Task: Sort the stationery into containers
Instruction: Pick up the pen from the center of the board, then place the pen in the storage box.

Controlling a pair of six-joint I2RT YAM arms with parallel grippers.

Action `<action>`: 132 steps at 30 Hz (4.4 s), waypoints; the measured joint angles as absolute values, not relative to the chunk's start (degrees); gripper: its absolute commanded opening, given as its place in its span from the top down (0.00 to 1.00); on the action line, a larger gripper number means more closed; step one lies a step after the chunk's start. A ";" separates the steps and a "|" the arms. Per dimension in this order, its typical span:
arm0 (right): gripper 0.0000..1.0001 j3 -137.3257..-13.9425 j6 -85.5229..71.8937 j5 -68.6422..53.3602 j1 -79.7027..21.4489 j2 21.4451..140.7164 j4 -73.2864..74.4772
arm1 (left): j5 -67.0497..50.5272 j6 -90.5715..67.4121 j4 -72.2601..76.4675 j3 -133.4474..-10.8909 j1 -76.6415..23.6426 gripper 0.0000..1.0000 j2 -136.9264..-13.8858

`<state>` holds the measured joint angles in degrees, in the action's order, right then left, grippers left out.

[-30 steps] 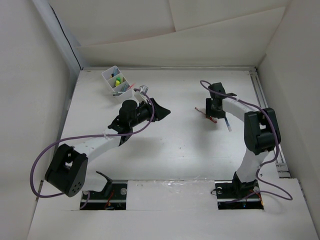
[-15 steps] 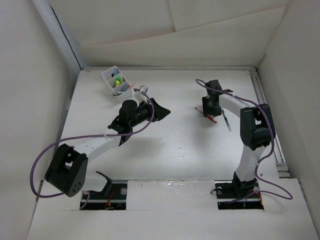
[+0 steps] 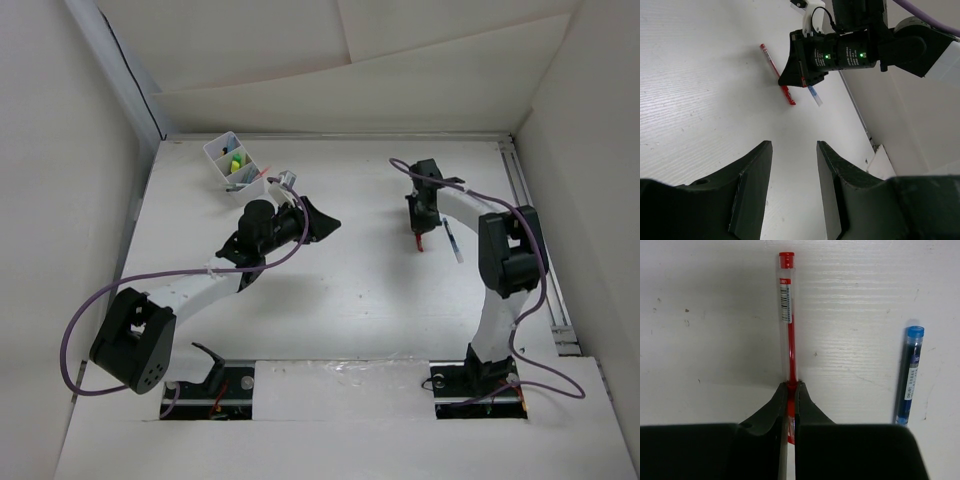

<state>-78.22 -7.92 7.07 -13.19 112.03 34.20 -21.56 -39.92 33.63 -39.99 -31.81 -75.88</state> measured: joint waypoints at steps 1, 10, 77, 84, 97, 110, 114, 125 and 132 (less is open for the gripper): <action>1.00 -77.97 -7.90 7.40 -13.45 111.87 33.95 | -21.58 -39.92 33.61 -39.97 -31.81 0.62 -75.88; 1.00 -70.91 -7.92 5.48 -17.26 102.26 31.68 | -21.19 -39.97 33.63 -39.88 -31.59 0.56 -75.90; 0.45 -51.03 -13.23 -13.63 -32.27 73.38 0.91 | 16.32 -35.83 12.36 -62.54 -24.51 1.00 -84.25; 0.45 -49.71 -14.68 -12.01 -31.44 72.64 0.82 | 25.58 -35.09 7.62 -76.69 -16.60 1.00 -91.85; 0.46 -48.86 -15.07 -10.24 -31.44 70.83 0.36 | 42.46 -21.74 1.63 -90.87 -13.87 1.00 -106.08; 0.46 -48.86 -15.22 -10.24 -31.44 70.85 0.10 | 48.23 -14.76 7.09 -91.48 -13.87 1.00 -109.58; 0.46 -48.84 -15.22 -10.24 -31.44 70.85 -0.40 | 48.03 -14.63 9.74 -90.28 -13.87 1.00 -109.67; 0.46 -48.58 -15.22 -9.87 -31.24 70.85 -0.54 | 46.28 -17.89 14.55 -83.13 -14.24 0.98 -109.80; 0.46 -47.90 -15.22 -9.50 -30.76 70.32 -0.64 | 45.39 -20.53 14.94 -79.15 -15.40 0.90 -109.75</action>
<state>-47.90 -15.22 -9.50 -30.76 70.32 -0.64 45.39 -20.53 14.94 -79.15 -15.40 -109.75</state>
